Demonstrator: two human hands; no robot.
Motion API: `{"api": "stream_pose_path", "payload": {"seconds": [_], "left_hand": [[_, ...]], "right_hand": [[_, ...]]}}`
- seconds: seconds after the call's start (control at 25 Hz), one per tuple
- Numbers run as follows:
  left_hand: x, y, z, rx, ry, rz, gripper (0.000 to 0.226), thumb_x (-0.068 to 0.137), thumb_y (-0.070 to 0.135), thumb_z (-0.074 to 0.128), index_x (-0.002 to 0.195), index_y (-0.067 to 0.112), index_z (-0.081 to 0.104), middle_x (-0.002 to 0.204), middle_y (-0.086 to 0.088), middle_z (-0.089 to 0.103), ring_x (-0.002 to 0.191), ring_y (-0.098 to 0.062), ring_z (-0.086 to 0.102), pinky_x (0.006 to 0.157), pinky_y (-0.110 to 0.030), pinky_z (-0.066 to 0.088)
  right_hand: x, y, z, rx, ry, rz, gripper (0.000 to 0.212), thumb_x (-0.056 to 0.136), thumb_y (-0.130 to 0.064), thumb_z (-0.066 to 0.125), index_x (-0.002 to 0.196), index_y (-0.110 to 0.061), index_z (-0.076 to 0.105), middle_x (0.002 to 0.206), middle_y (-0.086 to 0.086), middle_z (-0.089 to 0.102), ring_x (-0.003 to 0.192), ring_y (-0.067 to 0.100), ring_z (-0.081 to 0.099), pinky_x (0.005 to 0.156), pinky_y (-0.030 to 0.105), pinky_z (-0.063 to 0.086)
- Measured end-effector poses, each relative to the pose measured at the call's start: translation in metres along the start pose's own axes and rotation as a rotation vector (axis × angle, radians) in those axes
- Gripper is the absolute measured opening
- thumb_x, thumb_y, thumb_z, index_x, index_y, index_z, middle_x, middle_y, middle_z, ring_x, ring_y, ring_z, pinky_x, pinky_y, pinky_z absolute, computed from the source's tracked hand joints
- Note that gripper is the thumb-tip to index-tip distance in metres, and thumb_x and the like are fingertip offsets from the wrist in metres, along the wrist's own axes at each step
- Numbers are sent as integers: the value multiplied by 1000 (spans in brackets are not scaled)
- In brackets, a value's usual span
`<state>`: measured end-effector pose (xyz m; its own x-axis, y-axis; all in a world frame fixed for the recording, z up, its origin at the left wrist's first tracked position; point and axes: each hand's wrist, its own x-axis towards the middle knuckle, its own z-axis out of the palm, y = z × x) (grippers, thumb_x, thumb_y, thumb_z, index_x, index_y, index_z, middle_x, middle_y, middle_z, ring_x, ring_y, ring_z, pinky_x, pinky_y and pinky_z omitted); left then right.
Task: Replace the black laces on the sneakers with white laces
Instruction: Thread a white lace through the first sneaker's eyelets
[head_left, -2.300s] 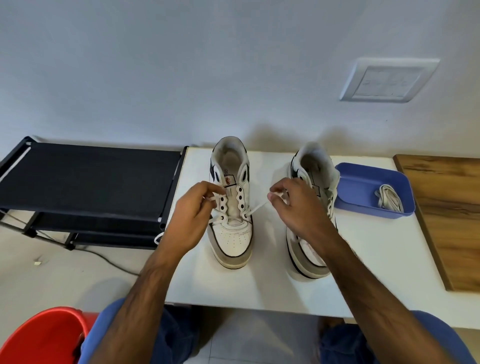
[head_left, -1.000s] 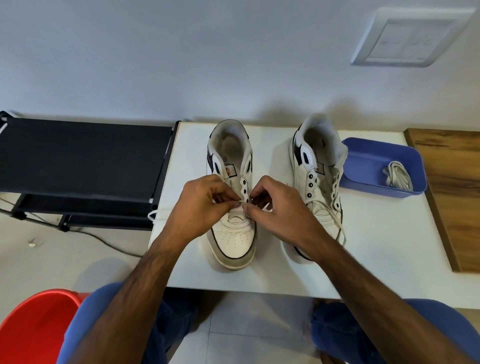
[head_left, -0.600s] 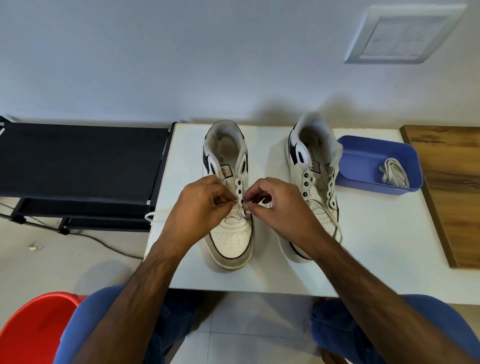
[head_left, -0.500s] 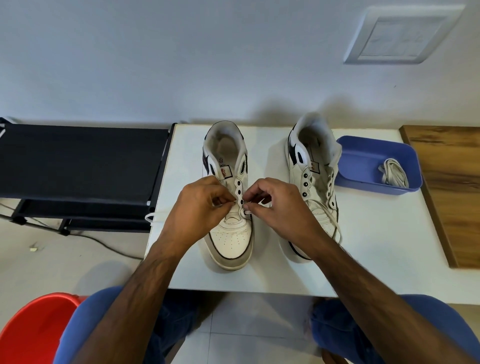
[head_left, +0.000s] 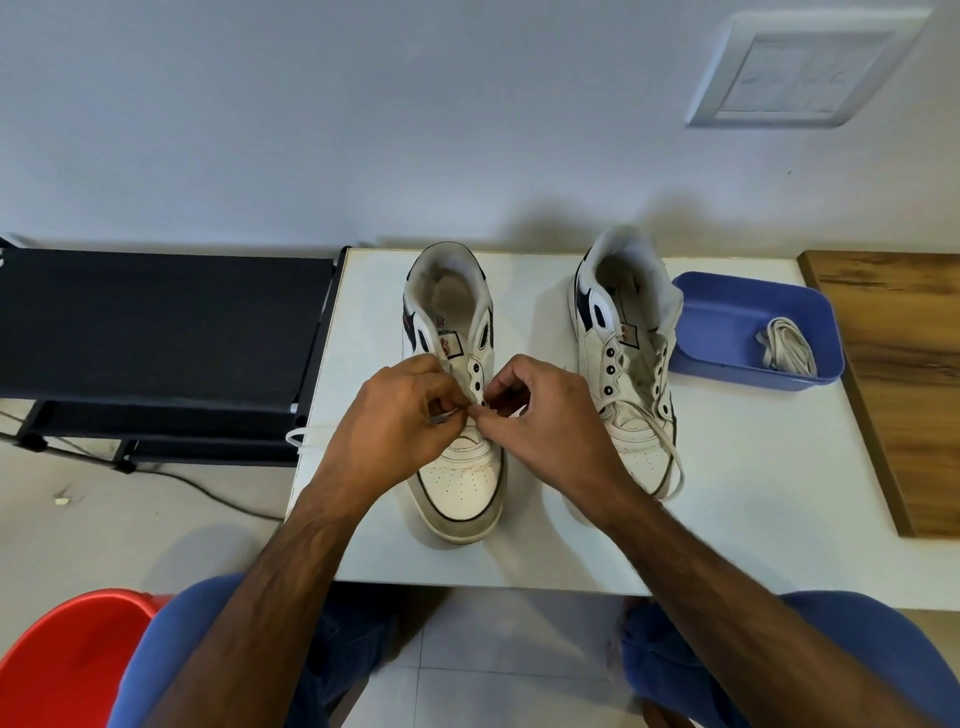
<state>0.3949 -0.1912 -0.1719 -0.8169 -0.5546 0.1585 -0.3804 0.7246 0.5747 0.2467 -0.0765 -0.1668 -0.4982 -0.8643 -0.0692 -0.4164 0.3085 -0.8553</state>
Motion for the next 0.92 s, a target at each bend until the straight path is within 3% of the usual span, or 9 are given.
{"api": "stream_pose_path", "payload": {"seconds": [0.28, 0.44, 0.76, 0.92], "left_hand": [[1, 2, 1, -1, 28, 6, 9, 80, 13, 83, 87, 14, 77, 81, 4, 62, 66, -10, 60, 61, -36, 57], [2, 4, 2, 55, 39, 74, 10, 79, 15, 84, 86, 14, 77, 81, 4, 62, 67, -12, 58, 60, -30, 51], [3, 5, 7, 182, 56, 159, 7, 82, 18, 82, 87, 16, 77, 80, 2, 65, 72, -17, 62, 65, -34, 42], [2, 3, 5, 89, 69, 101, 12, 80, 18, 85, 89, 18, 77, 82, 6, 67, 73, -14, 64, 69, -40, 48]], "right_hand": [[2, 4, -7, 133, -37, 139, 11, 80, -17, 81, 84, -21, 71, 78, -10, 73, 76, 2, 68, 64, 9, 49], [1, 10, -8, 202, -66, 122, 11, 82, -15, 81, 84, -19, 71, 80, -7, 74, 78, 5, 71, 70, 15, 52], [0, 12, -10, 238, -105, 97, 13, 82, -15, 83, 90, -18, 74, 84, -7, 76, 81, 7, 73, 75, 19, 56], [1, 16, -16, 315, -165, 120, 13, 86, -9, 79, 97, -15, 77, 92, -2, 78, 91, 14, 74, 90, 36, 59]]}}
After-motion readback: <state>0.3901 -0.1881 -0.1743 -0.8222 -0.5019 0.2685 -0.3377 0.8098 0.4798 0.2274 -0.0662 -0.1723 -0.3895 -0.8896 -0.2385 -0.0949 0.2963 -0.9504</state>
